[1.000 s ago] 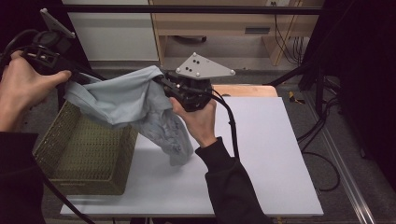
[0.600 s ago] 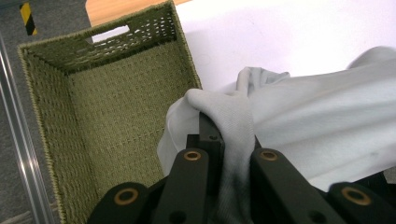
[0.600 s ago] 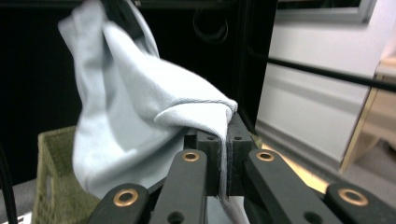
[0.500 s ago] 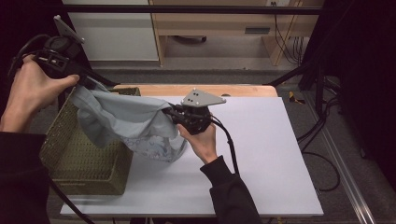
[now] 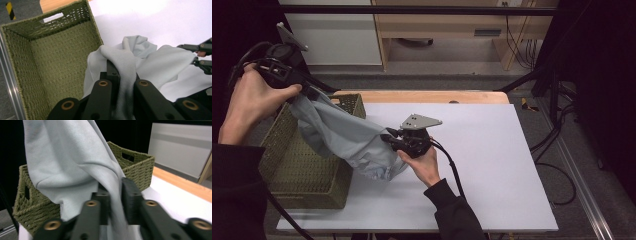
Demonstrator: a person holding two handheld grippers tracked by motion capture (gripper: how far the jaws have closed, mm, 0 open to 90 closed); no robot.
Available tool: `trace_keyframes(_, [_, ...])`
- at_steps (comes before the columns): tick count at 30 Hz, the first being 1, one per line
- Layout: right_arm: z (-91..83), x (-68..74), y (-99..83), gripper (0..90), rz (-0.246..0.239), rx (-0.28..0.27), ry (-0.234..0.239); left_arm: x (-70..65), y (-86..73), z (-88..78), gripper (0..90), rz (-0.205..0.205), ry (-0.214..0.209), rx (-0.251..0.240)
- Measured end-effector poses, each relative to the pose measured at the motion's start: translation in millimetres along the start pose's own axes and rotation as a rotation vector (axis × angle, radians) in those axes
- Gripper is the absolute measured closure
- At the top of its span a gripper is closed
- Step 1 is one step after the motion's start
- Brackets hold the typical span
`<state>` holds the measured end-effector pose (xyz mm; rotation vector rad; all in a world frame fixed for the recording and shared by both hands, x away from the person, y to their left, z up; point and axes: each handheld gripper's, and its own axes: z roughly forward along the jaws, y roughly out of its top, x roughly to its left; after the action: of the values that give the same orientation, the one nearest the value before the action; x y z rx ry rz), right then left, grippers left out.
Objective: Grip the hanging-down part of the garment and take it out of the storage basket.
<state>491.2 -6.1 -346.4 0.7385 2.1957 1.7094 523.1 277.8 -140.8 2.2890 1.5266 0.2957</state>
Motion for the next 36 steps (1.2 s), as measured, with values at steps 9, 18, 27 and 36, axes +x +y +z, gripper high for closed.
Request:
trace_keyframes(9, [-31.3,-0.5,4.9,34.1,-0.008,-0.03,0.049,0.3,-0.8,2.0,86.9,-0.002,-0.005,-0.007])
trace_keyframes(18, [-74.0,-9.5,-5.8,15.2,-0.007,-0.096,-0.011,-4.1,-1.6,2.6,86.8,0.006,-0.013,-0.016])
trace_keyframes(27, [-114.0,-26.4,-34.5,9.4,0.019,-0.112,-0.171,-3.8,-4.4,4.1,86.8,0.006,-0.016,-0.019])
trace_keyframes(36, [-154.6,-41.8,-62.4,6.1,0.05,-0.127,-0.3,0.4,-6.8,5.1,86.8,-0.005,-0.025,-0.017])
